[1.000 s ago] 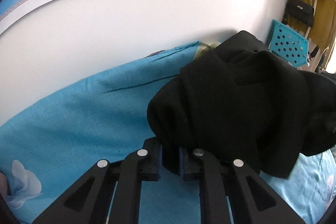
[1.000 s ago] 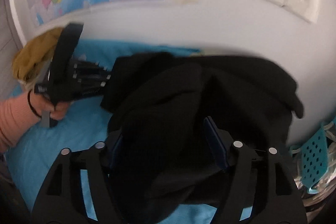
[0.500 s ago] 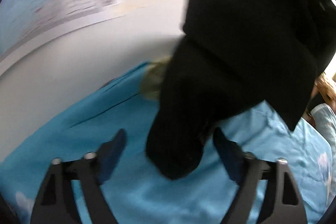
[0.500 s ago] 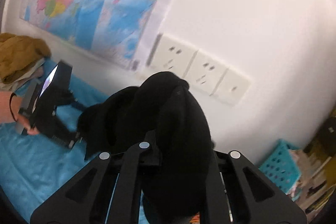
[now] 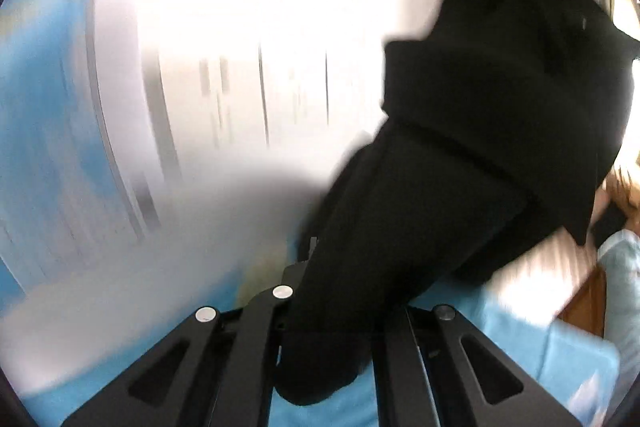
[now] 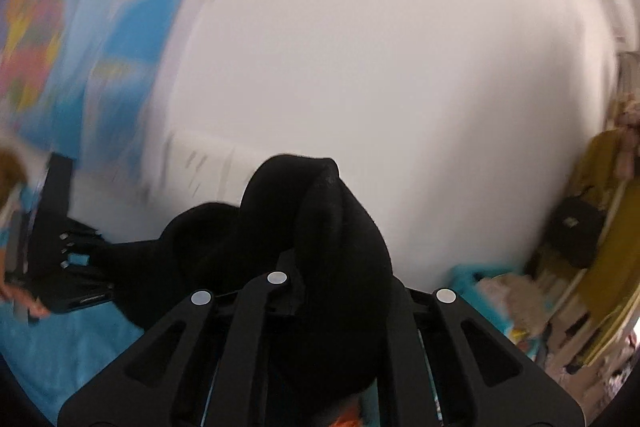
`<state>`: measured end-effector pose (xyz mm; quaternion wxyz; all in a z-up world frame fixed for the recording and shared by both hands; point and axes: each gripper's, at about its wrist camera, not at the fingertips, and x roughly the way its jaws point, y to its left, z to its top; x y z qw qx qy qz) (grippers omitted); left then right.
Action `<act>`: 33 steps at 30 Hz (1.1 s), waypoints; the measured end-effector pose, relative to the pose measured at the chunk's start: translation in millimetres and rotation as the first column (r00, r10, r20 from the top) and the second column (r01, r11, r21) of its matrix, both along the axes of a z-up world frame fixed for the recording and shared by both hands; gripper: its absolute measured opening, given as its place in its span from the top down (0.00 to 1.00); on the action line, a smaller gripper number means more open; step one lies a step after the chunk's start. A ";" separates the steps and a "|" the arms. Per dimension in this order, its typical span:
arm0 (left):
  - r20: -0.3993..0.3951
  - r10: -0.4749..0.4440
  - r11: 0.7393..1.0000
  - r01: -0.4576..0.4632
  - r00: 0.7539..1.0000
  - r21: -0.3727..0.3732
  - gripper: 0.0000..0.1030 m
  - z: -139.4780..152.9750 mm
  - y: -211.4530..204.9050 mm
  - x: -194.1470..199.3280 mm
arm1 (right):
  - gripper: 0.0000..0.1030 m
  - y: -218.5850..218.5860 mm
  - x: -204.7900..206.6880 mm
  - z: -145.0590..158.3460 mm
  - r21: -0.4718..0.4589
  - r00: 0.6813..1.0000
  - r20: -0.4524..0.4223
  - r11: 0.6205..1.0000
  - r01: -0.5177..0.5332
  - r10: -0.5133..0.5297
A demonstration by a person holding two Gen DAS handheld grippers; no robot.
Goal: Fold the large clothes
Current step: 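Lift the black jacket high with both grippers and shake it out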
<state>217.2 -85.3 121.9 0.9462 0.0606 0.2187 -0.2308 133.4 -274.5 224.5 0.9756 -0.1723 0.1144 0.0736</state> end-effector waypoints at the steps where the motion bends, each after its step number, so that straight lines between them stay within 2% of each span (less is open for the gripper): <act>1: 0.022 0.003 1.000 -0.003 1.000 -0.020 0.96 18.4 -2.6 -0.8 | 0.94 -5.9 -3.6 22.3 0.013 0.999 0.039 1.000 0.020 -0.020; 3: 0.048 -0.001 0.998 0.004 0.999 -0.056 0.96 56.0 -10.9 -2.9 | 0.95 -12.0 -16.1 68.0 0.022 0.992 0.119 0.999 0.033 -0.036; 5: 0.110 0.019 0.998 -0.012 0.994 -0.067 0.96 89.4 -20.2 -14.0 | 0.95 -13.6 -36.1 104.7 0.011 0.980 0.198 0.999 0.033 -0.034; 7: 0.182 0.043 0.996 -0.028 0.982 -0.085 0.96 122.1 -21.7 -33.8 | 0.95 -11.8 -53.1 133.5 0.003 0.968 0.248 0.999 0.039 -0.038; 9: 0.221 0.045 0.991 -0.014 0.974 -0.136 0.96 148.2 -12.3 -54.2 | 0.95 -13.9 -79.6 164.4 0.011 0.954 0.299 1.000 0.023 -0.025; 14: 0.371 0.094 0.977 -0.014 0.924 -0.213 0.96 217.8 24.6 -136.3 | 0.96 -16.4 -156.7 215.1 -0.012 0.912 0.408 0.999 -0.043 0.044; 16: 0.423 0.107 0.975 -0.012 0.900 -0.220 0.96 238.0 39.1 -170.5 | 0.96 -23.2 -187.4 229.0 0.013 0.900 0.430 0.996 -0.092 0.077; 18: 0.477 0.117 0.978 -0.017 0.871 -0.208 0.96 253.9 70.7 -219.0 | 0.95 -26.8 -211.8 237.1 0.032 0.889 0.445 0.990 -0.135 0.107; 19: 0.505 0.126 0.980 -0.029 0.854 -0.196 0.96 260.4 73.1 -247.0 | 0.95 -29.2 -223.3 238.7 0.039 0.886 0.444 0.985 -0.169 0.134; 24: 0.536 0.157 0.986 -0.098 0.829 -0.137 0.96 266.1 98.5 -332.0 | 0.96 -22.9 -277.7 233.7 0.038 0.870 0.411 0.948 -0.316 0.273; 26: 0.527 0.165 0.985 -0.113 0.834 -0.129 0.96 259.2 115.8 -363.0 | 0.96 -18.7 -291.4 225.6 0.045 0.866 0.377 0.927 -0.372 0.329; 28: 0.525 0.178 0.984 -0.151 0.832 -0.094 0.96 249.3 122.9 -388.3 | 0.96 -19.5 -304.3 218.2 0.072 0.845 0.356 0.890 -0.450 0.399; 31: 0.513 0.187 0.981 -0.182 0.838 -0.061 0.96 238.8 131.3 -439.1 | 0.96 -24.0 -314.5 207.2 0.145 0.789 0.360 0.805 -0.575 0.498; 33: 0.501 0.178 0.982 -0.187 0.847 -0.033 0.96 226.3 130.8 -456.0 | 0.96 -15.5 -307.3 193.7 0.136 0.776 0.353 0.791 -0.596 0.523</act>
